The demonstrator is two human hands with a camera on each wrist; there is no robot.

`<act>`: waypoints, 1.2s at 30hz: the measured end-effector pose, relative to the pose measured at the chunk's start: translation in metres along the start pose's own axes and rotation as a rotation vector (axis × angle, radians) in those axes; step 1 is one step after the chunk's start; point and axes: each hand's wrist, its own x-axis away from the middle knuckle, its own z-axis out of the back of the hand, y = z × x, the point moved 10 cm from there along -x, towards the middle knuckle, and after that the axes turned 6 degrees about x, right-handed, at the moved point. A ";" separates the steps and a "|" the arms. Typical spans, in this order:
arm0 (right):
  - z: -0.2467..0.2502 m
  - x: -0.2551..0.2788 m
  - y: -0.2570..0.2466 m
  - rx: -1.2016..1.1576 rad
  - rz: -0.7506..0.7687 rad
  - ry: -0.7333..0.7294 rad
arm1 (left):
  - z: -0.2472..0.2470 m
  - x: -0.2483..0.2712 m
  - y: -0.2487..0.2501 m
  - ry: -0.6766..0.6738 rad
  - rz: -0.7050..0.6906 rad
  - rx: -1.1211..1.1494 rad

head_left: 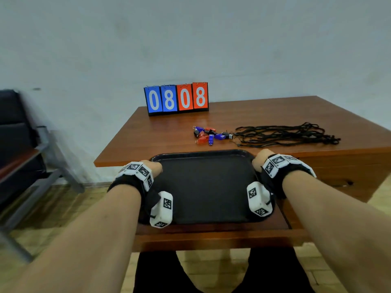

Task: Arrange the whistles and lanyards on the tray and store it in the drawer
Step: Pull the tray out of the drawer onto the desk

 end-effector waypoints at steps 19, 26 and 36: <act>-0.007 -0.092 -0.072 0.220 -0.015 -0.058 | 0.025 -0.073 0.013 0.017 0.112 0.121; -0.005 -0.128 -0.071 0.194 -0.060 -0.066 | 0.012 -0.110 0.039 -0.020 0.100 0.118; -0.009 -0.172 -0.092 0.115 -0.024 -0.109 | 0.002 -0.153 0.061 -0.032 0.103 0.146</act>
